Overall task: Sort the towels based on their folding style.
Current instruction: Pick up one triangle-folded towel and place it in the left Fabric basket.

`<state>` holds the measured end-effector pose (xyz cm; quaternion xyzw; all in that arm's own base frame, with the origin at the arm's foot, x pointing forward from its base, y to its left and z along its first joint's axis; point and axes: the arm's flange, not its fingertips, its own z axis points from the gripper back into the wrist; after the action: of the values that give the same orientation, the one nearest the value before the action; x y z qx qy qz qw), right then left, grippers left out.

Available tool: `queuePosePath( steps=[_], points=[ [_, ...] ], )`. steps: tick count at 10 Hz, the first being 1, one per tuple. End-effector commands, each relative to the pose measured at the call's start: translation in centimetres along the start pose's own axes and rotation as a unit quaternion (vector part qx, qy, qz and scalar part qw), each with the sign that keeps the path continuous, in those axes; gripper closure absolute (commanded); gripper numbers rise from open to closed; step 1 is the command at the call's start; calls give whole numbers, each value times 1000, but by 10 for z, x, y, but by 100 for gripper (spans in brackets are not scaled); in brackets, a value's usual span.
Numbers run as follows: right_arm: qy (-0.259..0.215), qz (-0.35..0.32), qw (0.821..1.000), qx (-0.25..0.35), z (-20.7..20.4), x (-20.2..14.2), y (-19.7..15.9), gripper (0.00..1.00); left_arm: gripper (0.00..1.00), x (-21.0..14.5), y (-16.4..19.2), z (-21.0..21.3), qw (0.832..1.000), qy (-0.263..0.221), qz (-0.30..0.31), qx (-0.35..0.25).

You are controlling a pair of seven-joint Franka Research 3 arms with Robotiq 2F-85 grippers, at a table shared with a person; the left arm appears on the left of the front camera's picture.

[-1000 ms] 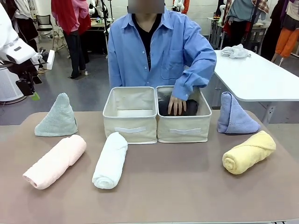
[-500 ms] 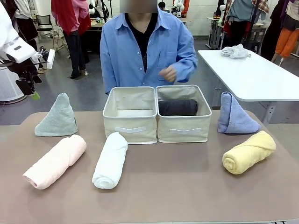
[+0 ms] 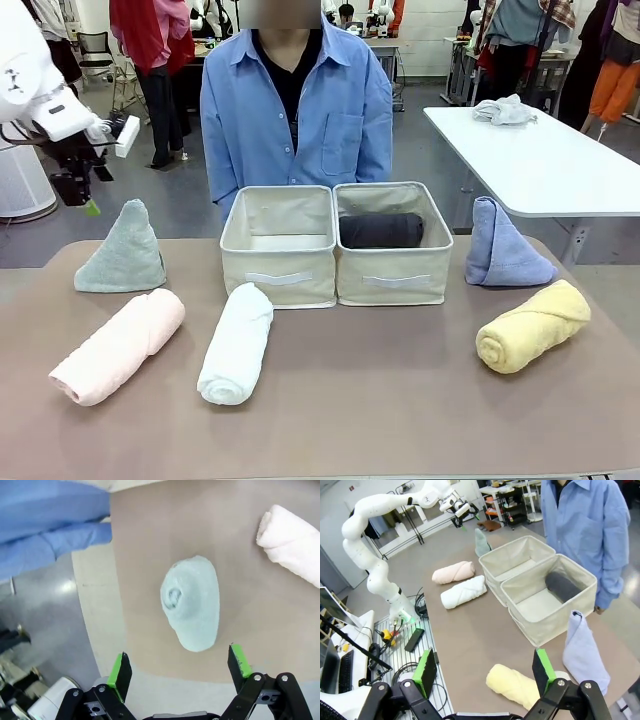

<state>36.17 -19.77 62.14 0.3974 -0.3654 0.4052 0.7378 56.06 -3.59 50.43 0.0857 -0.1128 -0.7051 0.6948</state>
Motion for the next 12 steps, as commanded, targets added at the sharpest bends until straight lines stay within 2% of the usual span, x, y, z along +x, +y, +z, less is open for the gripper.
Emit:
queuePosePath(
  steps=[1,4,6,11,12],
  points=[
    [3,-1,1000,4,1,-1,0,0,0,-3,31,-6,998,-24,-51,-33],
    [3,-1,1000,4,1,-1,0,0,0,8,58,-26,994,-28,-59,-82],
    [3,-1,1000,4,1,-1,0,0,0,18,63,-40,990,-33,-57,-122],
    [3,-1,1000,4,1,-1,0,0,0,24,61,-70,987,-22,-57,-147],
    [3,-1,1000,4,1,-1,0,0,25,27,60,-69,987,-27,-66,-142]
  ],
)
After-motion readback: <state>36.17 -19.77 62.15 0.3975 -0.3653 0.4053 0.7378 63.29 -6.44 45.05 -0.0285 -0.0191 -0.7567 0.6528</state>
